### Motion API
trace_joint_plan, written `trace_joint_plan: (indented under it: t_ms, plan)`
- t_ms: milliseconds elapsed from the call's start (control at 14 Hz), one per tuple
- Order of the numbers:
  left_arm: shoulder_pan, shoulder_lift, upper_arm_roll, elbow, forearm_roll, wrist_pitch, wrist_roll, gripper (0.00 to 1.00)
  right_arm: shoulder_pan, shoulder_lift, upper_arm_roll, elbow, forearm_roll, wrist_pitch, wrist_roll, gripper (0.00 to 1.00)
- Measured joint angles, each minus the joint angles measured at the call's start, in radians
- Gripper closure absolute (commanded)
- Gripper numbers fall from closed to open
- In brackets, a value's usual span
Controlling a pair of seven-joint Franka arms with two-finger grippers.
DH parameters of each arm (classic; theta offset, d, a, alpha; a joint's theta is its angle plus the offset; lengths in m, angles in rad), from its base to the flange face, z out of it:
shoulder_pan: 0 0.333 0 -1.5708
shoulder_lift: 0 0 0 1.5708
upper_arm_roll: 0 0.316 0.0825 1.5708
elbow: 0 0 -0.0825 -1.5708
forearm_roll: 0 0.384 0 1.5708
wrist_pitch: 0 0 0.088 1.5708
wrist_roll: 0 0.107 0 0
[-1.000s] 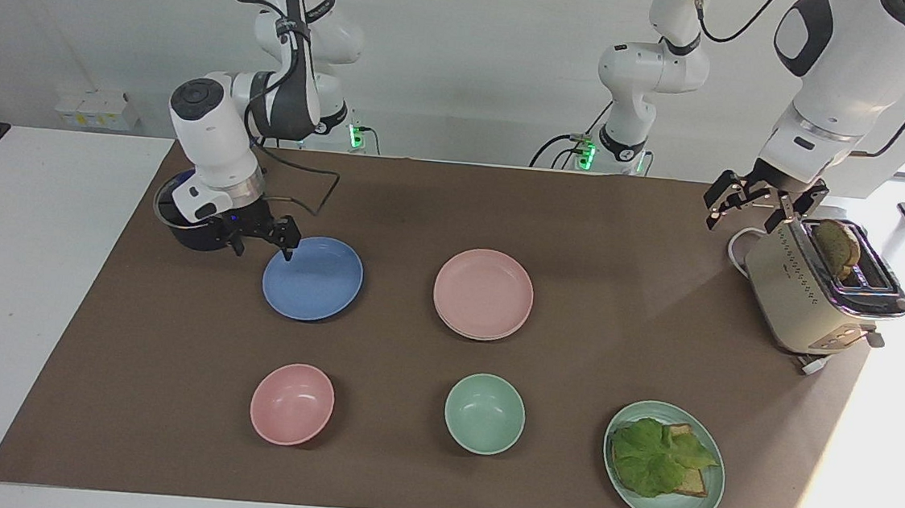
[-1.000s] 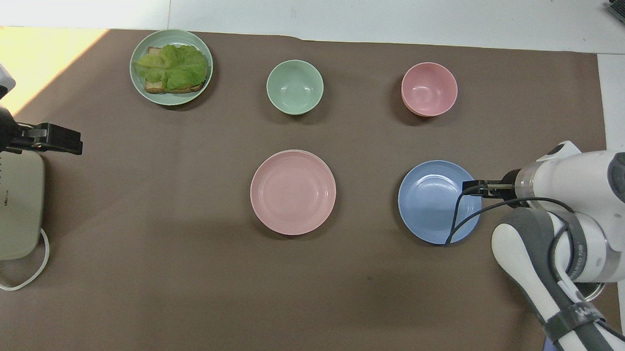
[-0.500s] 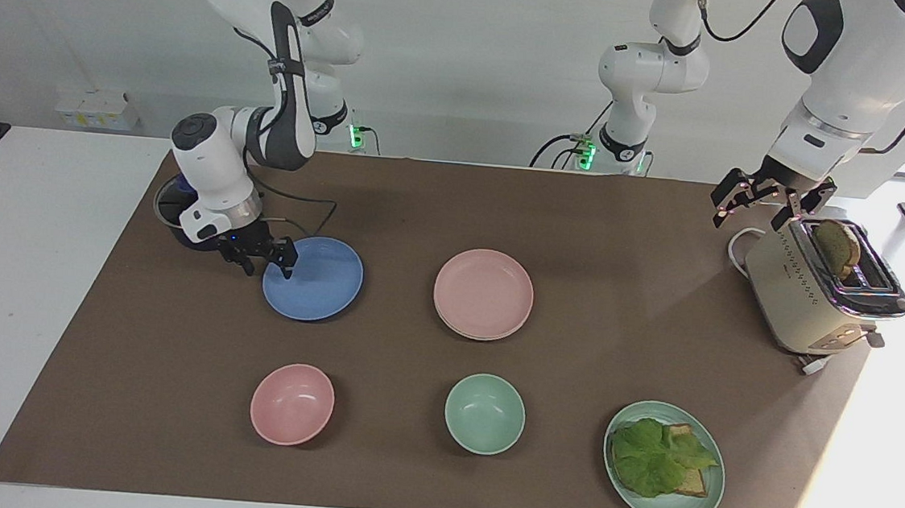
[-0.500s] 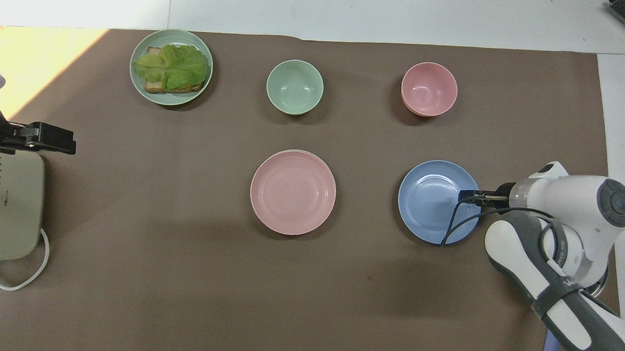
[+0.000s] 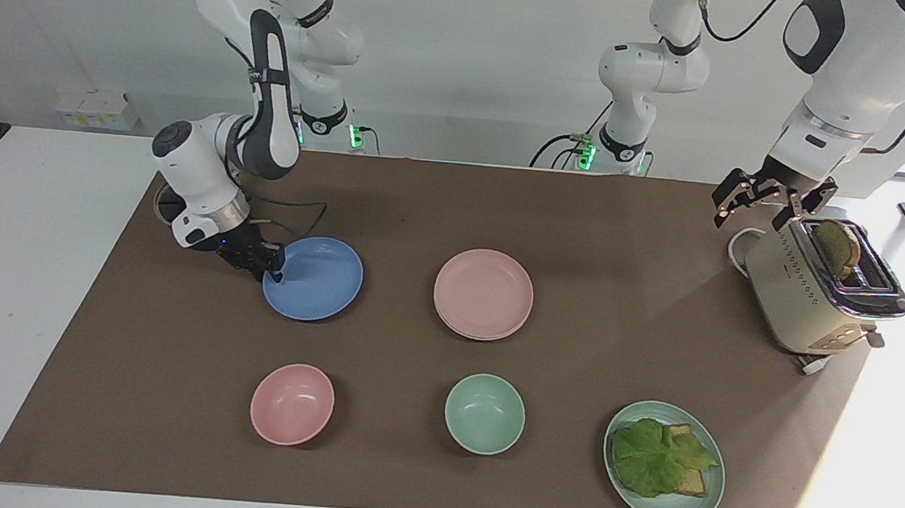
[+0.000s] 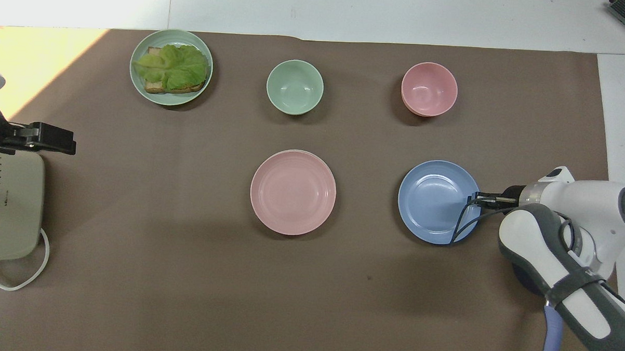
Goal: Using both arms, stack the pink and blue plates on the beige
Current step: 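Grasp the blue plate rim with the right gripper, then lift and carry the blue plate over the pink plate with the right gripper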
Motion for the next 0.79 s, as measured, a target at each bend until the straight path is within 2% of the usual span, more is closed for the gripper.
trace_joint_plan:
  t_ms: [214, 429, 571, 786]
  plan:
    - [0.000, 0.000, 0.000, 0.000, 0.000, 0.000, 0.000, 0.00, 0.020, -0.035, 0.005, 0.011, 0.002, -0.022, 0.000, 1.00]
    - [0.000, 0.000, 0.000, 0.000, 0.000, 0.000, 0.000, 0.00, 0.078, -0.088, 0.008, 0.075, 0.011, -0.122, 0.074, 1.00]
    - [0.000, 0.000, 0.000, 0.000, 0.000, 0.000, 0.000, 0.00, 0.146, -0.107, 0.011, 0.134, 0.012, -0.157, 0.182, 1.00]
    - [0.000, 0.000, 0.000, 0.000, 0.000, 0.000, 0.000, 0.00, 0.302, -0.087, 0.016, 0.178, -0.007, -0.155, 0.359, 1.00]
